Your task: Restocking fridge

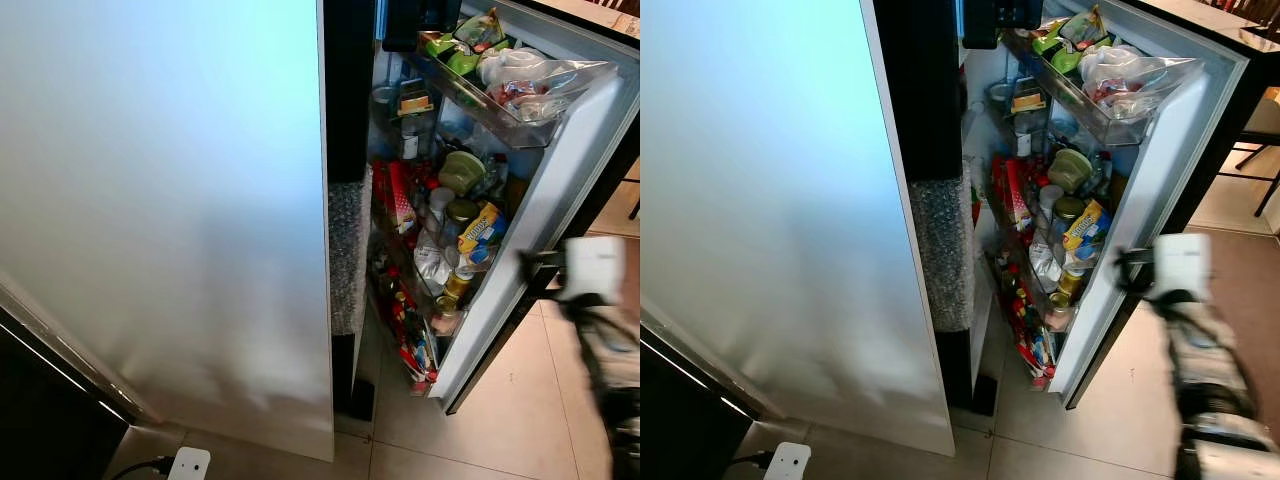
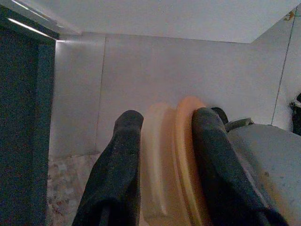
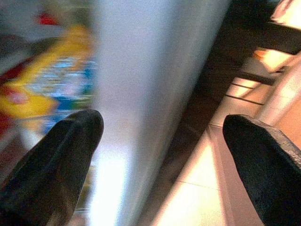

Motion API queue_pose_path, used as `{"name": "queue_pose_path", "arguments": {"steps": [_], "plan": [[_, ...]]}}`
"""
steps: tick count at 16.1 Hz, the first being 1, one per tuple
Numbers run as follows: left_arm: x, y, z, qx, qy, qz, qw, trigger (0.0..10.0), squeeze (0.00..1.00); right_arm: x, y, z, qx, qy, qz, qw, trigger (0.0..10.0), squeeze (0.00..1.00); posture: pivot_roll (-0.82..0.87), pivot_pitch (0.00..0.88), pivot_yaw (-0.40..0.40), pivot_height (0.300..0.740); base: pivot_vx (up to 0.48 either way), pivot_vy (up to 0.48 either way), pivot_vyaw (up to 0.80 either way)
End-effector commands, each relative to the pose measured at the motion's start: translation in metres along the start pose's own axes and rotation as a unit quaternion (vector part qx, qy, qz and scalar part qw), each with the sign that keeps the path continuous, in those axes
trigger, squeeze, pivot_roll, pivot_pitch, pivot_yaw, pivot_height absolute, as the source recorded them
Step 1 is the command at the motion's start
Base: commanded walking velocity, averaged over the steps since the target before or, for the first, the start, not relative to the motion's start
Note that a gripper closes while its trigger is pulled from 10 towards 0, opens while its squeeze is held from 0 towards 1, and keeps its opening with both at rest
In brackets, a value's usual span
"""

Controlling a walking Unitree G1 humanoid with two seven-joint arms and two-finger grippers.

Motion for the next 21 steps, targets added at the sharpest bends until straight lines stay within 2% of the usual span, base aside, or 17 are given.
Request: {"name": "queue_pose_path", "arguments": {"steps": [1, 2, 3, 4, 5, 6, 7, 8, 9, 10, 11, 12, 14, 16, 17, 19, 21], "plan": [[0.000, 0.003, 0.000, -0.006, 0.000, 0.006, 1.000, 10.0, 0.00, 0.000, 0.011, -0.002, -0.015, -0.002, 0.005, 1.000, 10.0, 0.00, -0.05, 0.000, 0.057, 0.740, 0.000, 0.000, 0.00], [0.001, 0.004, 0.000, -0.007, 0.002, 0.007, 1.000, 10.0, 0.00, 0.002, 0.033, -0.007, -0.046, -0.003, -0.004, 0.999, 10.0, 0.00, -0.06, 0.001, 0.057, 0.740, 0.000, 0.000, 0.00], [0.001, 0.004, 0.000, -0.007, 0.002, 0.006, 1.000, 10.0, 0.00, 0.001, 0.045, -0.010, -0.067, -0.005, -0.004, 0.998, 10.0, 0.00, -0.06, 0.000, 0.057, 0.740, 0.000, 0.000, 0.00], [0.001, 0.004, 0.000, -0.007, 0.002, 0.006, 1.000, 10.0, 0.00, -0.001, 0.053, -0.013, -0.086, -0.009, 0.000, 0.996, 10.0, 0.00, -0.06, 0.000, 0.057, 0.740, 0.000, 0.000, 0.00], [0.002, 0.004, 0.000, -0.008, 0.003, 0.008, 1.000, 10.0, 0.00, -0.014, 0.048, -0.016, -0.080, -0.024, 0.013, 0.996, 10.0, 0.00, -0.06, 0.000, 0.055, 0.740, 0.000, 0.000, 0.00], [0.002, 0.003, 0.000, -0.006, 0.004, 0.005, 1.000, 10.0, 0.00, -0.036, 0.028, -0.018, -0.052, -0.053, 0.020, 0.997, 10.0, 0.00, -0.06, 0.000, 0.053, 0.740, 0.000, 0.000, 0.00], [0.003, 0.003, 0.000, -0.005, 0.004, 0.005, 1.000, 10.0, 0.00, -0.047, 0.018, -0.021, -0.039, -0.069, 0.023, 0.997, 10.0, 0.00, -0.06, 0.000, 0.053, 0.740, 0.000, 0.000, 0.00], [0.004, 0.002, 0.001, -0.003, 0.005, 0.003, 1.000, 10.0, 0.00, -0.090, -0.012, -0.033, -0.010, -0.131, 0.043, 0.990, 10.0, 0.00, -0.06, 0.000, 0.052, 0.740, 0.000, 0.000, 0.00], [0.004, 0.002, 0.001, -0.003, 0.006, 0.001, 1.000, 10.0, 0.00, -0.116, -0.026, -0.045, -0.003, -0.173, 0.044, 0.984, 10.0, 0.00, -0.05, 0.000, 0.050, 0.740, 0.000, 0.000, 0.00], [0.005, 0.002, 0.001, -0.001, 0.007, -0.002, 1.000, 10.0, 0.00, -0.154, -0.046, -0.067, 0.001, -0.235, 0.061, 0.970, 10.0, 0.00, -0.04, 0.000, 0.048, 0.740, 0.000, 0.000, 0.00], [0.004, 0.001, 0.001, 0.000, 0.006, -0.005, 1.000, 10.0, 0.00, -0.174, -0.062, -0.082, 0.009, -0.269, 0.076, 0.960, 10.0, 0.00, -0.03, 0.000, 0.044, 0.740, 0.000, 0.000, 0.00], [0.003, 0.001, 0.000, 0.001, 0.003, -0.006, 1.000, 10.0, 0.00, -0.185, -0.070, -0.091, 0.014, -0.288, 0.079, 0.954, 10.0, 0.00, -0.03, 0.000, 0.044, 0.740, 0.000, 0.000, 0.00], [-0.006, -0.001, -0.001, 0.004, -0.012, -0.024, 1.000, 10.0, 0.00, -0.225, -0.099, -0.133, 0.024, -0.360, 0.102, 0.927, 10.0, 0.00, -0.03, 0.000, 0.042, 0.740, 0.000, 0.000, 0.00], [-0.010, 0.000, -0.001, 0.000, -0.018, -0.022, 1.000, 10.0, 0.00, -0.239, -0.111, -0.152, 0.025, -0.383, 0.111, 0.917, 10.0, 0.00, -0.02, 0.000, 0.040, 0.740, 0.000, 0.000, 0.00], [-0.011, 0.001, -0.001, -0.002, -0.020, -0.023, 1.000, 10.0, 0.00, -0.239, -0.114, -0.152, 0.030, -0.380, 0.112, 0.918, 10.0, 0.00, -0.02, 0.000, 0.040, 0.740, 0.000, 0.000, 0.00], [-0.015, 0.002, -0.002, -0.004, -0.028, -0.013, 1.000, 10.0, 0.00, -0.234, -0.117, -0.147, 0.038, -0.366, 0.110, 0.923, 10.0, 0.00, -0.02, 0.000, 0.038, 0.740, 0.000, 0.000, 0.00], [-0.017, 0.003, -0.003, -0.005, -0.030, -0.019, 0.999, 10.0, 0.00, -0.225, -0.111, -0.136, 0.037, -0.344, 0.088, 0.934, 10.0, 0.00, -0.02, 0.000, 0.035, 0.740, 0.000, 0.000, 0.40]]}}
Point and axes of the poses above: a point about 5 cm out from each wrist's last joint towards the gripper, its own z axis pointing out of the wrist towards the gripper, its own x axis along the axis of the wrist's last joint, y = z × x, the point moved 6 cm from there along z, pointing out of the wrist towards the gripper, and after that the axes turned 3 degrees about z, right-handed, at the moved point
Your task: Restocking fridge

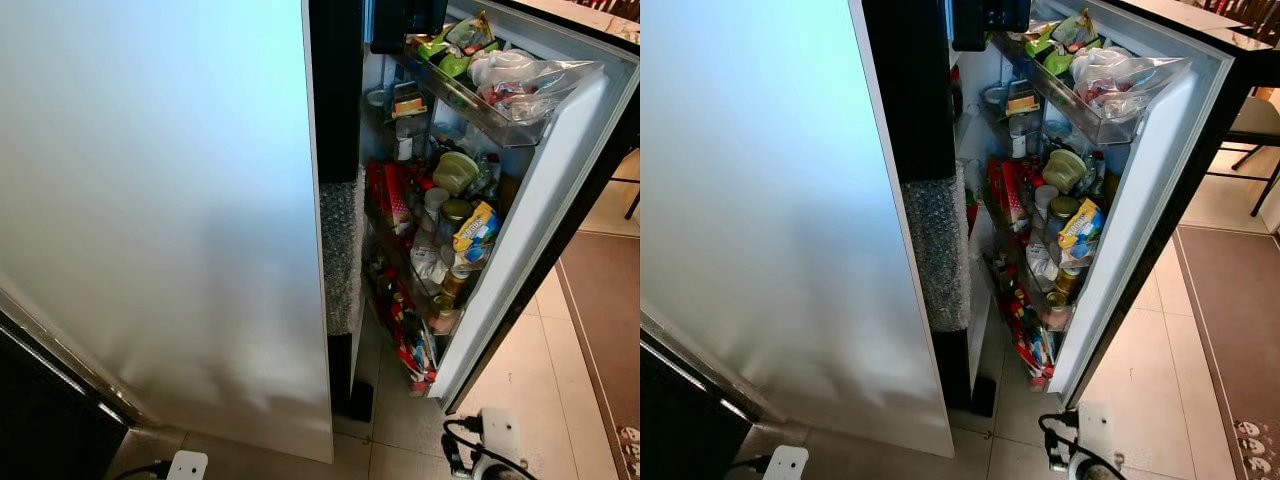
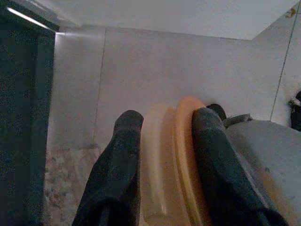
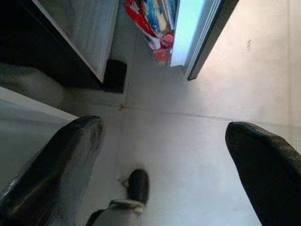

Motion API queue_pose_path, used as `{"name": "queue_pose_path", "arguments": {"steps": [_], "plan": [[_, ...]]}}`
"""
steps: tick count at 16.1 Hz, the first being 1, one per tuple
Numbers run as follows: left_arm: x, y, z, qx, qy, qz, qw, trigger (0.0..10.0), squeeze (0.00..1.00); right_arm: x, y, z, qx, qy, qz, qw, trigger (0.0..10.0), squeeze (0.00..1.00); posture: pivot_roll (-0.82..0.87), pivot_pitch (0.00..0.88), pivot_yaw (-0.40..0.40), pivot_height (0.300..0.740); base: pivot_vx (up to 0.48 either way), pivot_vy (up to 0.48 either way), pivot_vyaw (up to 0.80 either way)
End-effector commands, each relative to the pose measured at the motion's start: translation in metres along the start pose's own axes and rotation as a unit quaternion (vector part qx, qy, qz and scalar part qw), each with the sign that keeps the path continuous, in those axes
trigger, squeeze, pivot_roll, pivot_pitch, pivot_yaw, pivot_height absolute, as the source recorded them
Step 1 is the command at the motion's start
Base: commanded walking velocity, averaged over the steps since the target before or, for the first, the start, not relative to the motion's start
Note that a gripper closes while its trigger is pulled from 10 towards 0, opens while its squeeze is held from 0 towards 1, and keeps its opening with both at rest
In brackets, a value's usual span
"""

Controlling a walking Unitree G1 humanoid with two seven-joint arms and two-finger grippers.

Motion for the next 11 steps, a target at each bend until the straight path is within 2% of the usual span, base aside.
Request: {"name": "queue_pose_path", "arguments": {"steps": [1, 3, 4, 11], "plan": [[-0.014, 0.003, -0.002, -0.007, -0.020, -0.008, 1.000, 10.0, 0.00, 0.016, -0.002, 0.002, -0.001, 0.022, -0.009, 1.000, 10.0, 0.00, -0.02, 0.000, 0.035, 0.740, 0.266, 0.000, 0.80], [-0.016, 0.004, -0.003, -0.008, -0.023, -0.014, 1.000, 10.0, 0.00, 0.034, 0.002, 0.004, -0.005, 0.049, 0.017, 0.999, 10.0, 0.00, -0.02, 0.000, 0.029, 0.740, 0.328, 0.000, 0.27], [-0.018, 0.003, -0.003, -0.008, -0.024, -0.014, 1.000, 10.0, 0.00, 0.040, 0.001, 0.004, -0.003, 0.056, 0.014, 0.998, 10.0, 0.00, -0.02, 0.000, 0.030, 0.740, 0.371, 0.000, 0.00], [-0.016, -0.002, -0.003, -0.004, -0.020, -0.012, 1.000, 10.0, 0.00, 0.053, 0.000, 0.005, -0.004, 0.079, 0.015, 0.997, 10.0, 0.00, -0.03, 0.000, 0.035, 0.740, 0.387, 0.000, 0.00]]}}
Point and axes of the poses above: a point about 5 cm out from each wrist's last joint towards the gripper, its own z axis pointing out of the wrist towards the gripper, its own x axis along the axis of the wrist's last joint, y = z × x, the point moved 6 cm from there along z, pointing out of the wrist towards the gripper, and after that the axes turned 3 degrees about z, right-handed, at the moved point
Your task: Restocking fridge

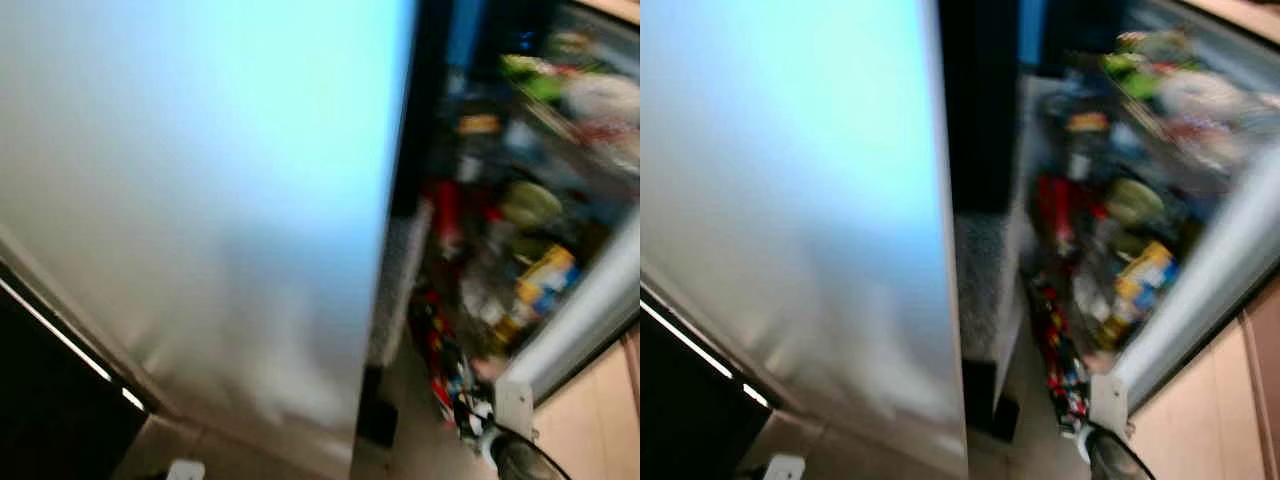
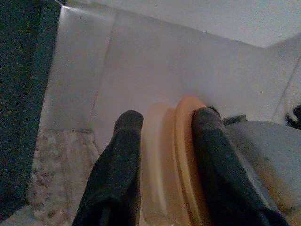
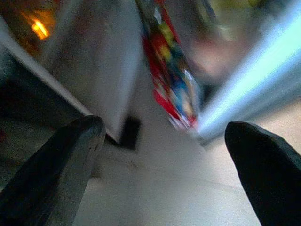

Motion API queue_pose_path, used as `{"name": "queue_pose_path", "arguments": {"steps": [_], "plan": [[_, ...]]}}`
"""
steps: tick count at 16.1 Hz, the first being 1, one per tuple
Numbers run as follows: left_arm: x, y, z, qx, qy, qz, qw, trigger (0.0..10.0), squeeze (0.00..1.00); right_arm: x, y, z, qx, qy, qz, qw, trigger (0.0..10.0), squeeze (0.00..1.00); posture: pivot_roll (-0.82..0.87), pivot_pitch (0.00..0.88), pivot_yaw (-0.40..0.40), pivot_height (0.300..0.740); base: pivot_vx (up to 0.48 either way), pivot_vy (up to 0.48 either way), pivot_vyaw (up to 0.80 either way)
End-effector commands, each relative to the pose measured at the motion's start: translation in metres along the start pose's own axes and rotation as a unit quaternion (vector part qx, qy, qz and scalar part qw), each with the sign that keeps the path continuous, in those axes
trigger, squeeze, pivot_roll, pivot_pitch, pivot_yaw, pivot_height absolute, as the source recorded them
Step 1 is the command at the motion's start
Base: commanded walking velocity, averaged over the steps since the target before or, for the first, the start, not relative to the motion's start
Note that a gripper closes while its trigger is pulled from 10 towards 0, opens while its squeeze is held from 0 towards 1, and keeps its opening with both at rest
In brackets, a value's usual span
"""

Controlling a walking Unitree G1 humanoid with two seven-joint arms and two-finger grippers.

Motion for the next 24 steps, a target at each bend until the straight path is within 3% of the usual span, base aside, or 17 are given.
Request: {"name": "queue_pose_path", "arguments": {"steps": [1, 5, 9, 14, 17, 21, 24], "plan": [[0.017, 0.002, 0.002, 0.002, 0.021, -0.005, 1.000, 10.0, 0.00, 0.003, 0.010, -0.001, -0.010, 0.007, -0.001, 1.000, 10.0, 0.00, -0.03, 0.000, 0.036, 0.740, 0.000, 0.000, 0.00], [0.024, 0.007, 0.004, -0.004, 0.028, -0.005, 1.000, 10.0, 0.00, 0.009, -0.005, 0.001, 0.033, 0.010, -0.040, 0.999, 10.0, 0.00, -0.03, 0.002, 0.037, 0.740, 0.000, 0.000, 0.00], [0.022, 0.007, 0.003, -0.005, 0.028, -0.005, 1.000, 10.0, 0.00, 0.025, -0.030, 0.001, 0.112, 0.035, -0.070, 0.991, 10.0, 0.00, -0.03, 0.007, 0.038, 0.740, 0.000, 0.000, 0.00], [0.022, 0.007, 0.003, -0.006, 0.032, -0.003, 0.999, 10.0, 0.00, 0.086, -0.039, -0.001, 0.136, 0.150, -0.086, 0.975, 10.0, 0.00, -0.03, 0.000, 0.038, 0.740, 0.000, 0.000, 0.00], [0.025, 0.010, 0.003, -0.009, 0.034, -0.001, 0.999, 10.0, 0.00, 0.102, -0.051, -0.005, 0.162, 0.179, -0.127, 0.962, 10.0, 0.00, -0.03, 0.000, 0.037, 0.740, 0.000, 0.000, 0.00], [0.025, 0.010, 0.003, -0.009, 0.034, -0.003, 0.999, 10.0, 0.00, 0.122, -0.042, -0.006, 0.129, 0.213, -0.129, 0.960, 10.0, 0.00, -0.04, 0.000, 0.036, 0.740, 0.000, 0.000, 0.00], [0.022, 0.009, 0.003, -0.008, 0.030, -0.004, 1.000, 10.0, 0.00, 0.123, -0.001, -0.006, 0.037, 0.211, -0.122, 0.969, 10.0, 0.00, -0.04, 0.006, 0.035, 0.740, 0.000, 0.000, 0.00]]}}
Point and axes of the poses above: a point about 5 cm out from each wrist's last joint towards the gripper, its own z axis pointing out of the wrist towards the gripper, its own x axis along the axis of the wrist's last joint, y = z × x, the point moved 6 cm from there along z, pointing out of the wrist towards the gripper, and after that the axes turned 3 degrees about z, right-handed, at the moved point
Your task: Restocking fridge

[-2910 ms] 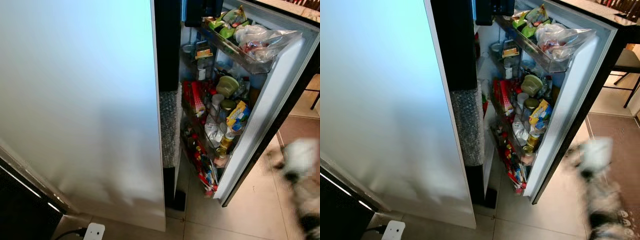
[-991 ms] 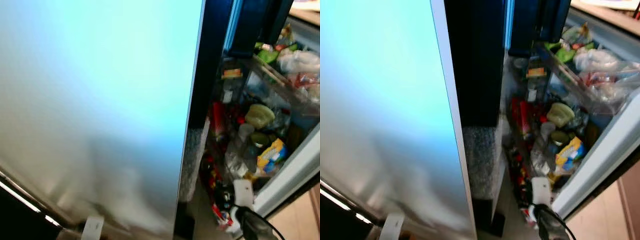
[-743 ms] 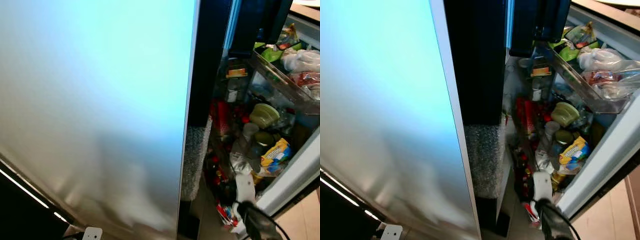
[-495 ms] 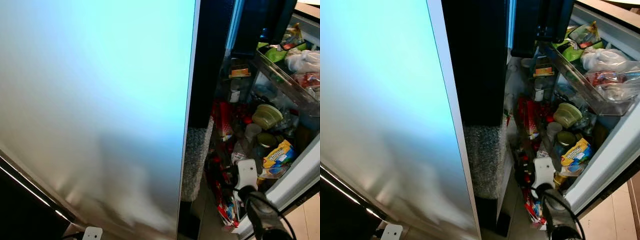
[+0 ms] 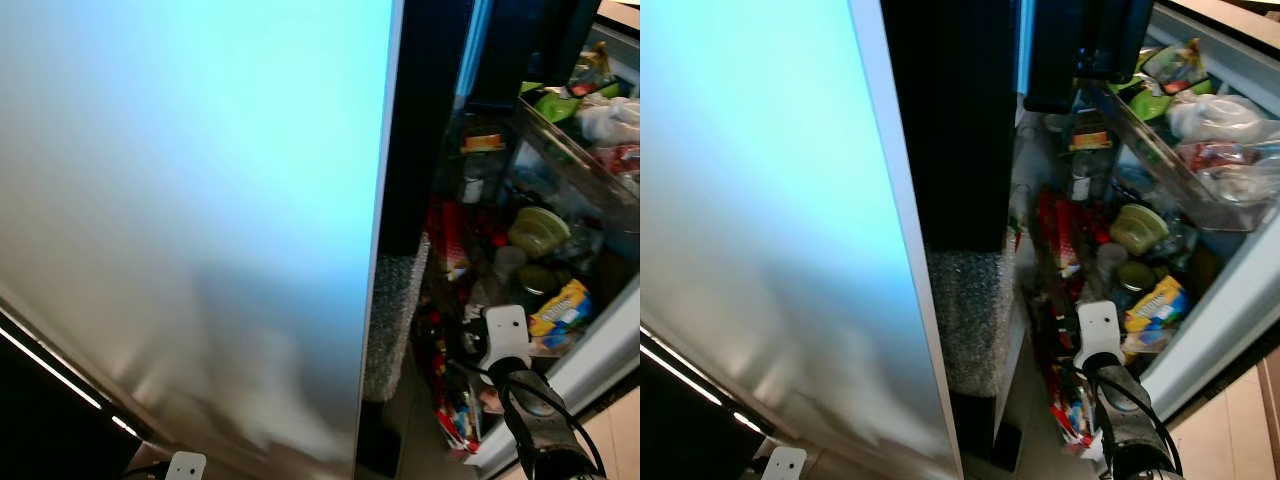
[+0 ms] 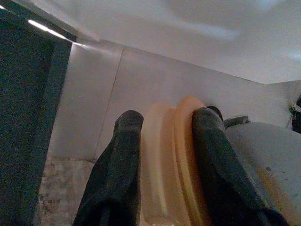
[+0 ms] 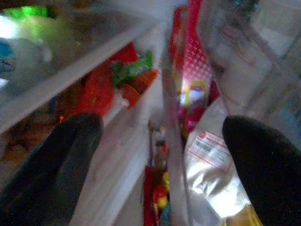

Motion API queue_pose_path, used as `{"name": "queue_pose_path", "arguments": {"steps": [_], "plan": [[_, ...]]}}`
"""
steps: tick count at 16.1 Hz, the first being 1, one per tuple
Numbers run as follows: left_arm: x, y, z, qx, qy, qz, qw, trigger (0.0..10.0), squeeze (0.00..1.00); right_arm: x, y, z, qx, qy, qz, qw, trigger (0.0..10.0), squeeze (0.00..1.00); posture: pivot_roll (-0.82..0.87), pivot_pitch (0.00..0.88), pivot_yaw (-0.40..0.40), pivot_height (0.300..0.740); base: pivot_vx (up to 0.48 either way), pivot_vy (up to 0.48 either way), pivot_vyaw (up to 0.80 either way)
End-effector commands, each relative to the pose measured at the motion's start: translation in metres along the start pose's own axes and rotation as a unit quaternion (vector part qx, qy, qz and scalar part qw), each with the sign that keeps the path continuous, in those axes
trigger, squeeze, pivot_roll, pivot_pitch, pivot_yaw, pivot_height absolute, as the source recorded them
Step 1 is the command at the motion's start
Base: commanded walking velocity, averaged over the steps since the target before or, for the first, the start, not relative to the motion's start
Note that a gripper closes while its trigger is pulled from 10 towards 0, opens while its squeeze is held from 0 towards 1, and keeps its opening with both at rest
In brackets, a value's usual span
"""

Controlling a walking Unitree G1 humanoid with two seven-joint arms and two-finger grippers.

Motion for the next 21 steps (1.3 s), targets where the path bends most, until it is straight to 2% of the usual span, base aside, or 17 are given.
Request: {"name": "queue_pose_path", "arguments": {"steps": [1, 3, 7, 10, 11, 13, 14, 16, 17, 18, 20, 21], "plan": [[-0.002, 0.006, 0.000, -0.011, -0.004, -0.007, 1.000, 10.0, 0.00, -0.004, 0.022, -0.005, -0.038, -0.008, 0.000, 0.999, 10.0, 0.00, -0.04, 0.006, 0.035, 0.740, 0.000, 0.000, 0.00], [-0.003, 0.006, 0.000, -0.012, -0.006, -0.005, 1.000, 10.0, 0.00, -0.009, 0.030, -0.010, -0.054, -0.015, -0.001, 0.998, 10.0, 0.00, -0.04, 0.007, 0.035, 0.740, 0.000, 0.000, 0.00], [-0.003, 0.005, 0.000, -0.010, -0.007, -0.003, 1.000, 10.0, 0.00, -0.027, 0.078, -0.032, -0.143, -0.041, 0.007, 0.989, 10.0, 0.00, -0.04, 0.009, 0.035, 0.740, 0.000, 0.000, 0.00], [-0.004, 0.004, 0.000, -0.009, -0.008, -0.003, 1.000, 10.0, 0.00, -0.050, 0.133, -0.069, -0.243, -0.083, 0.019, 0.966, 10.0, 0.00, -0.04, 0.004, 0.034, 0.740, 0.000, 0.000, 0.00], [-0.004, 0.004, 0.000, -0.009, -0.008, -0.002, 1.000, 10.0, 0.00, -0.061, 0.154, -0.090, -0.290, -0.103, 0.019, 0.951, 10.0, 0.00, -0.04, 0.004, 0.034, 0.740, 0.000, 0.000, 0.00], [-0.004, 0.005, 0.000, -0.010, -0.008, -0.001, 1.000, 10.0, 0.00, -0.080, 0.171, -0.115, -0.336, -0.135, 0.030, 0.931, 10.0, 0.00, -0.04, 0.000, 0.035, 0.740, 0.000, 0.000, 0.00], [-0.003, 0.006, 0.000, -0.011, -0.007, 0.000, 1.000, 10.0, 0.00, -0.090, 0.168, -0.121, -0.339, -0.150, 0.046, 0.928, 10.0, 0.00, -0.04, 0.000, 0.035, 0.740, 0.000, 0.000, 0.00], [0.000, 0.007, 0.000, -0.012, -0.004, 0.001, 1.000, 10.0, 0.00, -0.119, 0.138, -0.123, -0.300, -0.204, 0.038, 0.931, 10.0, 0.00, -0.04, 0.000, 0.036, 0.740, 0.000, 0.000, 0.00], [0.001, 0.007, 0.001, -0.012, -0.003, 0.001, 1.000, 10.0, 0.00, -0.133, 0.121, -0.125, -0.286, -0.227, 0.053, 0.929, 10.0, 0.00, -0.04, 0.000, 0.036, 0.740, 0.000, 0.000, 0.00], [0.000, 0.006, 0.000, -0.012, -0.004, 0.001, 1.000, 10.0, 0.00, -0.140, 0.113, -0.125, -0.276, -0.238, 0.060, 0.929, 10.0, 0.00, -0.03, 0.000, 0.037, 0.740, 0.000, 0.000, 0.00], [-0.005, 0.005, 0.000, -0.011, -0.010, 0.003, 1.000, 10.0, 0.00, -0.165, 0.062, -0.122, -0.193, -0.289, 0.081, 0.934, 10.0, 0.00, -0.03, 0.000, 0.038, 0.740, 0.000, 0.000, 0.00], [-0.006, 0.005, -0.001, -0.012, -0.013, 0.006, 1.000, 10.0, 0.00, -0.168, 0.052, -0.122, -0.176, -0.296, 0.083, 0.935, 10.0, 0.00, -0.03, 0.000, 0.037, 0.740, 0.000, 0.000, 0.00]]}}
Point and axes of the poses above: a point about 5 cm out from each wrist's last joint towards the gripper, its own z axis pointing out of the wrist towards the gripper, its own x axis along the axis of the wrist's last joint, y = z × x, the point moved 6 cm from there along z, pointing out of the wrist towards the gripper, and after that the axes turned 3 degrees about z, right-handed, at the moved point
